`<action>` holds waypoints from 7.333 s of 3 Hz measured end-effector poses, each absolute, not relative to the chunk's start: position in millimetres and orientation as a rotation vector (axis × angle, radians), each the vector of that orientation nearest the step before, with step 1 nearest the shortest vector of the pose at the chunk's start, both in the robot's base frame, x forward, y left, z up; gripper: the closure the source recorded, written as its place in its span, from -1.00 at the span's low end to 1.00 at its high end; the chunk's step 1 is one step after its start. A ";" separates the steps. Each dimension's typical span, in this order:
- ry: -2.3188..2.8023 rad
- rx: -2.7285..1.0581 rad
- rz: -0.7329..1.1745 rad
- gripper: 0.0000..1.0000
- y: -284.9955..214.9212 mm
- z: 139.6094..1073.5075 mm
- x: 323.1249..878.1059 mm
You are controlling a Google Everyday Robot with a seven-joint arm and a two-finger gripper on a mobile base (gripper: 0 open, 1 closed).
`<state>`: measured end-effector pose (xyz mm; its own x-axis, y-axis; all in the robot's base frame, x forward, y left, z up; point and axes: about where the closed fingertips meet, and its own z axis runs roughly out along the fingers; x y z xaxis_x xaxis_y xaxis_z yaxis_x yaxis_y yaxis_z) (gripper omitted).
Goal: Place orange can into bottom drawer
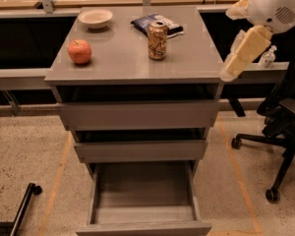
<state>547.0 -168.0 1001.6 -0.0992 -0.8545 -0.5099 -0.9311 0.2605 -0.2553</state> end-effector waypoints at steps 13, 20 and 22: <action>1.765 -1.043 0.640 0.26 -36.1 876.4 830.2; 1.749 -1.170 0.667 1.00 -42.3 919.7 713.0; 1.621 -1.347 0.769 1.00 -5.2 908.0 654.5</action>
Offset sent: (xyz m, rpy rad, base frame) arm 0.1449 0.0180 -0.0646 0.3537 -0.0225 -0.0434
